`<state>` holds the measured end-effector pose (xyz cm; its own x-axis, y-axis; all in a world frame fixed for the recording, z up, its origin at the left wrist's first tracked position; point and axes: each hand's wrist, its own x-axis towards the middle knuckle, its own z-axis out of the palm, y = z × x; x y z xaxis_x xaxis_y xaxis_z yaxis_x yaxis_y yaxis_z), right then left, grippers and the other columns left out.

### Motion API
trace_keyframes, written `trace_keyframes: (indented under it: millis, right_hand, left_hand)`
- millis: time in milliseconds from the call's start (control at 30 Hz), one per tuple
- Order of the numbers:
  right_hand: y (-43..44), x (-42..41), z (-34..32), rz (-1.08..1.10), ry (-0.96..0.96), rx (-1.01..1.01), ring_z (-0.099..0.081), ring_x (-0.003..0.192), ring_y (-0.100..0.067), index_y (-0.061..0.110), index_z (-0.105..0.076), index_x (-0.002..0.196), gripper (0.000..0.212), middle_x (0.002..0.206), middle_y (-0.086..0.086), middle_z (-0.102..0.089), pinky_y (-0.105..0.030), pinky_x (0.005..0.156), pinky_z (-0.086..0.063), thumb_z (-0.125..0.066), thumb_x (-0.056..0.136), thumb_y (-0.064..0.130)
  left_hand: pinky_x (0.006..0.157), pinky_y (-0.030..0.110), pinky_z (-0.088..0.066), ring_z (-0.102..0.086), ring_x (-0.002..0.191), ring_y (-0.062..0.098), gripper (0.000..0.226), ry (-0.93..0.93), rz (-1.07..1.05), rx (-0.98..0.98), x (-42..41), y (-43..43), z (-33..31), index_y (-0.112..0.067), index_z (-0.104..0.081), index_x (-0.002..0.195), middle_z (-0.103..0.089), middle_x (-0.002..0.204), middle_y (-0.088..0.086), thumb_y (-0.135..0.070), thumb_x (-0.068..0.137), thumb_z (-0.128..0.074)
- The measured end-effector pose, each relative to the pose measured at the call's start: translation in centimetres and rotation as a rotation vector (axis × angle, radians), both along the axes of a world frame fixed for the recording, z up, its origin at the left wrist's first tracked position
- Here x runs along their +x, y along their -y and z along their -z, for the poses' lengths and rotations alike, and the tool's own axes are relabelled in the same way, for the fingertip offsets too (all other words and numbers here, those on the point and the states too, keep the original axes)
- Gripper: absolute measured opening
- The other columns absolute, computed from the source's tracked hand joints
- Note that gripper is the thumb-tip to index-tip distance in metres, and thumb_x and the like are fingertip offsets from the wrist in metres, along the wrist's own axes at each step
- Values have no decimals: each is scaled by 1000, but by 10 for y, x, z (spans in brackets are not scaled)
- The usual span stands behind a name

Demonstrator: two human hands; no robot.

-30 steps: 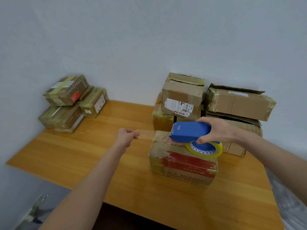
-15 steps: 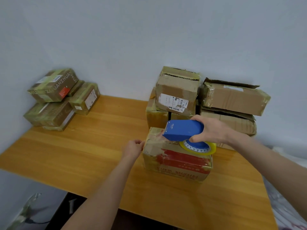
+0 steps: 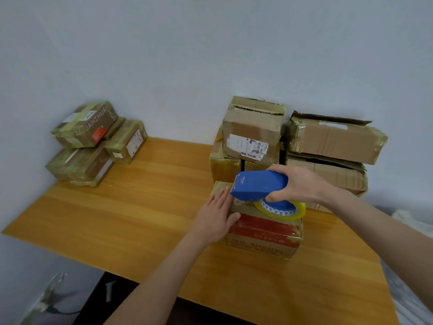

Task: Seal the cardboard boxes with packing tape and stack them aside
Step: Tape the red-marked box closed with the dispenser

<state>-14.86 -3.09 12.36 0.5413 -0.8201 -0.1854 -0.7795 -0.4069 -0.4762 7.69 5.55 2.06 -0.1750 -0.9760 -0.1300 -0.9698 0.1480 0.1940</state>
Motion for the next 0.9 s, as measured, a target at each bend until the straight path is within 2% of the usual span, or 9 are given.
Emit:
trace_keyframes:
  millis: [100,233,367,467,533,667,800,900]
  right_hand:
    - [0,1,-2,-4,-32,-27,-57,92,-12,46,-44,131,82,104,16,-56,-36,80,-55,-59,55,71]
    - [2,-1,-4,-18,-59,-4,-55,94,-12,47,-39,137,89,106,15,-53,-36,81,-54,-59,54,71]
    - [7,-14,-17,-66,-125,22,-56,94,-13,45,-45,131,79,106,13,-53,-38,83,-54,-63,56,66]
    - [8,-35,-25,-54,-96,115,-59,88,-10,44,-52,114,68,101,11,-59,-32,78,-54,-59,49,63]
    - [5,-40,-23,-50,-72,105,-59,86,-9,46,-54,108,64,97,14,-60,-31,76,-54,-57,47,65]
    - [4,-39,-17,-29,-59,64,-58,89,-8,46,-53,113,70,101,15,-60,-36,79,-54,-56,47,68]
    - [-1,-28,-14,1,-45,71,-59,94,-10,42,-49,123,83,108,13,-58,-38,83,-55,-59,47,74]
    - [-5,-11,-9,8,-2,55,-59,94,-12,37,-43,123,75,108,11,-55,-38,82,-56,-71,60,67]
  left_hand:
    - [121,35,4,14,146,14,100,99,43,4,1,0,4,-17,12,152,10,160,1,-79,75,3]
    - [121,33,5,15,146,13,99,130,31,6,1,1,4,-17,13,152,11,160,1,-79,77,-4]
    - [121,33,4,14,146,14,98,157,43,17,2,0,1,-16,15,150,16,159,2,-77,76,-3]
    - [121,33,5,14,147,14,95,151,49,14,3,1,2,-16,12,151,15,159,2,-76,79,-7]
    - [120,33,6,14,147,15,98,146,55,-4,2,1,3,-18,11,152,16,158,2,-78,77,-7]
    - [118,31,9,13,147,17,110,197,100,-16,6,1,7,-23,11,152,18,157,1,-87,64,-1]
    - [120,31,1,7,148,16,125,174,102,-18,30,6,8,-25,6,153,13,158,-4,-95,49,15]
    - [121,33,-2,4,148,15,129,103,60,41,49,10,-3,-26,-1,154,8,160,-5,-98,48,10]
